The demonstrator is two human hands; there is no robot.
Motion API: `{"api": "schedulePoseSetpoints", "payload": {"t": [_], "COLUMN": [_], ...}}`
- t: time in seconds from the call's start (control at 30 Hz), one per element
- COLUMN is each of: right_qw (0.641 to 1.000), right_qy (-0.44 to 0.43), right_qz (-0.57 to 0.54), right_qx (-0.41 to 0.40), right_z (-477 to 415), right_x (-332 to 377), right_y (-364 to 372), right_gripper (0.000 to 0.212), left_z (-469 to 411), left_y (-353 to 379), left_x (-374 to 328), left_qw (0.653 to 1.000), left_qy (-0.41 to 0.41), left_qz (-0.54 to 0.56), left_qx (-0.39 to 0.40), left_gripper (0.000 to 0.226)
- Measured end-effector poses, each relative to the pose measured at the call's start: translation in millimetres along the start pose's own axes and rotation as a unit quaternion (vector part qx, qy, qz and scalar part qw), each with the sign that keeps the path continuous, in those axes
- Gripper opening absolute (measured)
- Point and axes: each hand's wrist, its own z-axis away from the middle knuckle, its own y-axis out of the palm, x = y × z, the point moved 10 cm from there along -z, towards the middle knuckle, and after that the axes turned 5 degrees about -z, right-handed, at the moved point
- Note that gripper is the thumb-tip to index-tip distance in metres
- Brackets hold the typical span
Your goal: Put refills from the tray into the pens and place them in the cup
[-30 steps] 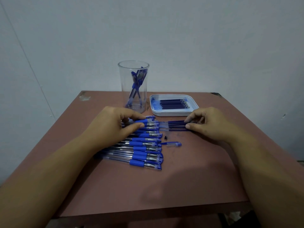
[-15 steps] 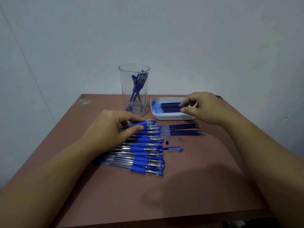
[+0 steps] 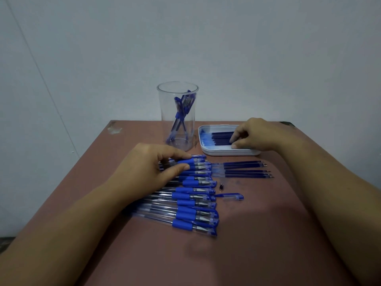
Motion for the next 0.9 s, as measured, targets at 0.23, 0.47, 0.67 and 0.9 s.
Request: {"api": "schedulePoseSetpoints", "payload": {"t": [0.23, 0.47, 0.67, 0.9], "right_qw": [1.0, 1.0, 0.996, 0.986], "right_qy": [0.005, -0.001, -0.073, -0.111], "right_qz": [-0.007, 0.011, -0.027, -0.013], "right_qx": [0.007, 0.021, -0.05, -0.121], "right_z": [-4, 1, 35, 101], "right_x": [-4, 3, 44, 60], "right_y": [2, 3, -35, -43], "right_gripper": [0.006, 0.005, 0.004, 0.013], "left_z": [-1, -1, -1, -1], "left_y": [-1, -1, -4, -6], "left_x": [-3, -3, -2, -5], "left_qw": [1.0, 1.0, 1.0, 1.0], "left_qy": [0.004, 0.001, 0.003, 0.004], "left_qz": [0.006, -0.001, -0.002, 0.015], "left_qx": [-0.001, 0.001, -0.006, -0.018], "left_gripper": [0.038, 0.038, 0.035, 0.038]}}
